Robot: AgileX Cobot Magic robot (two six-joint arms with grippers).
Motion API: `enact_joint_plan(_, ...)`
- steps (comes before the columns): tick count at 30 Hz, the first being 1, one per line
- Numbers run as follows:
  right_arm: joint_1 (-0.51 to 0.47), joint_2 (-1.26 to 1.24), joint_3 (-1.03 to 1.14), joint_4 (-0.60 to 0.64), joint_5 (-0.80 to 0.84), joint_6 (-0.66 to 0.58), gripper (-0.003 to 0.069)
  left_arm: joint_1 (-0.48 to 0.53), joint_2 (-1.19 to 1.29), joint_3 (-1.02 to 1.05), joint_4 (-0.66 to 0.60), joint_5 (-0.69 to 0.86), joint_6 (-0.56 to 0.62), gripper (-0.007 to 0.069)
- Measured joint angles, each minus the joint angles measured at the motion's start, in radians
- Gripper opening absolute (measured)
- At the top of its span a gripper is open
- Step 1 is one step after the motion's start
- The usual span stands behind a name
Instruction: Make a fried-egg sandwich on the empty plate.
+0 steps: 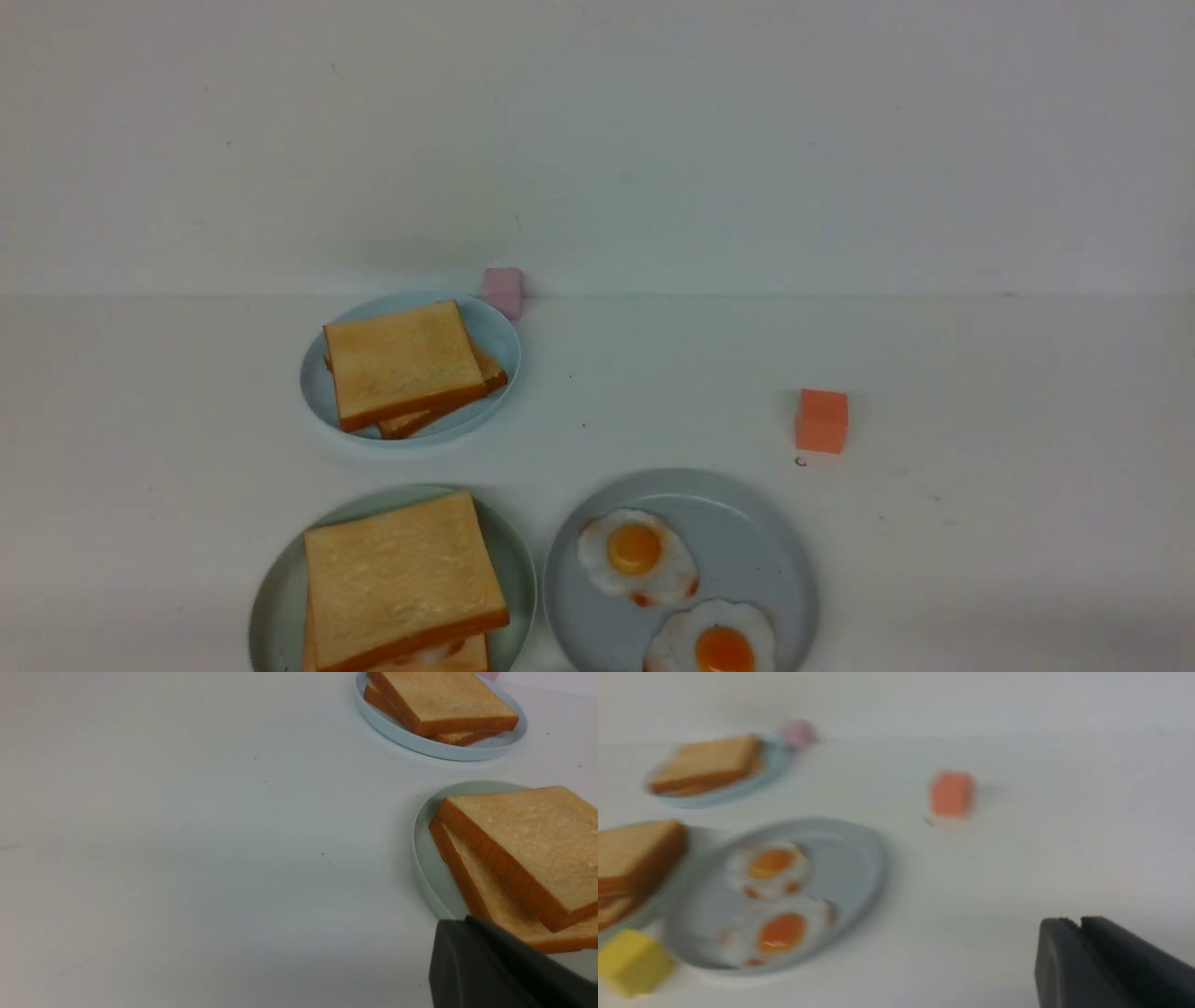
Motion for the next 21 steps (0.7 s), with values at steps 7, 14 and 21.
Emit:
enact_joint_plan(7, -0.073, -0.002, -0.002, -0.026, 0.05, 0.098, 0.0088, 0.0, 0.0, 0.001, 0.0, -0.001, 0.0, 0.0017)
enact_joint_plan(14, -0.077, -0.002, -0.003, -0.027, 0.052, 0.101, 0.0096, 0.0, 0.0, 0.001, 0.0, -0.001, 0.0, 0.0022)
enact_joint_plan(21, -0.077, -0.002, -0.003, -0.027, 0.052, 0.102, 0.0104, 0.0, 0.0, 0.001, 0.0, -0.001, 0.0, 0.0026)
